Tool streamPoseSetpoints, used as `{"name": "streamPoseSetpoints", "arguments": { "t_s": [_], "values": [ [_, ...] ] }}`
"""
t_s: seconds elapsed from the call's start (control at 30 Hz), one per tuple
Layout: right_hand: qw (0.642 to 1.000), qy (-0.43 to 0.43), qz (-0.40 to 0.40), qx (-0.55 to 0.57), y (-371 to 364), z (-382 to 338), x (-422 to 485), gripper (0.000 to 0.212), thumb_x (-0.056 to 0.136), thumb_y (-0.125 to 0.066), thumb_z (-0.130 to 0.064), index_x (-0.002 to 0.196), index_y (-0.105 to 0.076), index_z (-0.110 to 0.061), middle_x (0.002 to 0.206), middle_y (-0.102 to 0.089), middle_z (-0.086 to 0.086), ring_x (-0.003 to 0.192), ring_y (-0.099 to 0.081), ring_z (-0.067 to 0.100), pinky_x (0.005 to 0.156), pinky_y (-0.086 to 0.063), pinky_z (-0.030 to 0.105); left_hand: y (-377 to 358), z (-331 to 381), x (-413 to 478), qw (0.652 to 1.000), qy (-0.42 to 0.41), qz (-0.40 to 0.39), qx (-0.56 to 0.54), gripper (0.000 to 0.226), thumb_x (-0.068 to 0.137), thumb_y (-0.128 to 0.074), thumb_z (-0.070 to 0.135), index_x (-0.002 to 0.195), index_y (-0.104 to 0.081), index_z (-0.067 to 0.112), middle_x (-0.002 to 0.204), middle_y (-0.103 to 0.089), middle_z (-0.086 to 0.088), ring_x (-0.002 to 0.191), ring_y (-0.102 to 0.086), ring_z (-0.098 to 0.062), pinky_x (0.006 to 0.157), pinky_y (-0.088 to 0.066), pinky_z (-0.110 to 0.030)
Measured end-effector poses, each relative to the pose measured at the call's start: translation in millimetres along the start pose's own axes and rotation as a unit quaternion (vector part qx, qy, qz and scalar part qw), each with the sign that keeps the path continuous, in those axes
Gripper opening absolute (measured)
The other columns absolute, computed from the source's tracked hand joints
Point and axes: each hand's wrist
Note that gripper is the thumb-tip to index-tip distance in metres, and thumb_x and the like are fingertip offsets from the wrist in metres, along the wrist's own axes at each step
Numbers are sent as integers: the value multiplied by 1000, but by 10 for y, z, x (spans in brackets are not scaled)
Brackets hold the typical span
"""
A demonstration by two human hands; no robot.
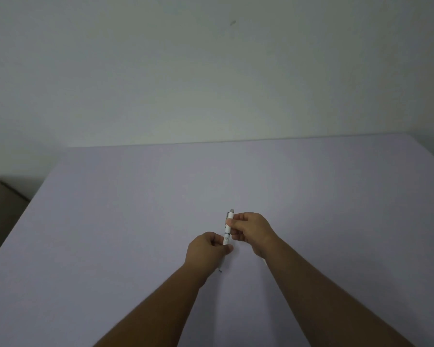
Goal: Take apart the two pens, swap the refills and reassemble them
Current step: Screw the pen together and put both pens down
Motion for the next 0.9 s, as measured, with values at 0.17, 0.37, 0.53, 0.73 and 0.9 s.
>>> {"name": "streamPoseSetpoints", "arguments": {
  "t_s": [0.17, 0.37, 0.53, 0.73, 0.9],
  "values": [
    [963, 20, 144, -229, 143, 147, 117, 21, 88, -53, -19, 98, -67, -7, 96, -69, 11, 87, -64, 25, 84, -52, 36, -93, -66, 127, 999, 30, 14, 1, 20, 75, -75, 26, 90, -69, 14, 75, -62, 1, 66, -57, -16, 61, -53, -26],
    [897, 1, 145, -417, 349, 467, 86, 25, 81, -54, -13, 105, -60, -9, 111, -62, 16, 106, -57, 31, 87, -46, 33, -246, -212, 253, 996, 47, 48, 60, 18, 71, -78, 30, 85, -72, 21, 67, -63, 9, 56, -57, -3, 34, -42, -11],
    [897, 9, 154, -415, 327, 600, 91, 22, 81, -48, -8, 101, -58, -10, 107, -60, 16, 100, -58, 33, 81, -47, 34, -340, -251, 296, 995, 50, 64, 61, 18, 70, -79, 29, 70, -61, 24, 67, -62, 7, 55, -56, -4, 31, -37, -8],
    [896, 39, 149, -416, 204, 620, 118, 19, 86, -48, -10, 103, -58, -6, 107, -63, 17, 102, -58, 33, 83, -46, 35, -433, -282, 327, 993, 58, 77, 62, 20, 73, -76, 29, 68, -58, 24, 65, -60, 8, 50, -55, -3, 40, -39, -15],
    [905, 41, 145, -398, 145, 617, 118, 18, 86, -50, -12, 102, -58, -6, 104, -65, 15, 99, -59, 31, 84, -48, 37, -470, -290, 363, 993, 65, 79, 60, 18, 75, -76, 29, 75, -61, 19, 68, -61, 6, 57, -57, -7, 45, -44, -17]
  ]
}}
Point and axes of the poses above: each hand's wrist, its own x-axis towards the middle knuckle, its own y-axis out of the back of the hand, z = x × y
